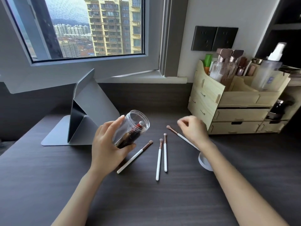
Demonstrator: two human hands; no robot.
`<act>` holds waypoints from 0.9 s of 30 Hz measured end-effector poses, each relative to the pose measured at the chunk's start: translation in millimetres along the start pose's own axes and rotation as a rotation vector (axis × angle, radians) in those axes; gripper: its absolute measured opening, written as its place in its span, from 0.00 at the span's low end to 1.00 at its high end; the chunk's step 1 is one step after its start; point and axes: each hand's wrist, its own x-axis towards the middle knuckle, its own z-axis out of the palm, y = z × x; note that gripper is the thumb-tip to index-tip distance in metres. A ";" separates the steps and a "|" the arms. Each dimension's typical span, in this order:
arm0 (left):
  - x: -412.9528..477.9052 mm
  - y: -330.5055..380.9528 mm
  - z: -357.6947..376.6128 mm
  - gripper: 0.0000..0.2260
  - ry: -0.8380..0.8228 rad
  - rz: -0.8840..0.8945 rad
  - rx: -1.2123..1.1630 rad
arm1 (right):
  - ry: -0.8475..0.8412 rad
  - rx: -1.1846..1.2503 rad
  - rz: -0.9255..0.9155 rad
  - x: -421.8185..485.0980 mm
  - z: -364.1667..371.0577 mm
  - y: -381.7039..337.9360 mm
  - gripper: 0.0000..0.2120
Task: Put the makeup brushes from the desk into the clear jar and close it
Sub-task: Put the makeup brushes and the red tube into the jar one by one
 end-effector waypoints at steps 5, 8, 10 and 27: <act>-0.9 -1.6 1.5 0.38 0.015 0.002 0.002 | -0.243 -0.492 -0.091 8.0 25.3 30.5 0.13; -0.9 -1.8 1.6 0.38 0.013 0.012 0.000 | -0.209 -0.599 -0.148 11.8 31.4 27.0 0.13; -1.0 -1.4 0.8 0.38 0.011 0.010 -0.006 | -0.115 -0.521 -0.121 14.3 29.4 18.1 0.12; -2.8 3.6 1.0 0.37 -0.014 0.034 -0.031 | 0.006 0.729 -0.258 -67.4 -12.0 -106.9 0.06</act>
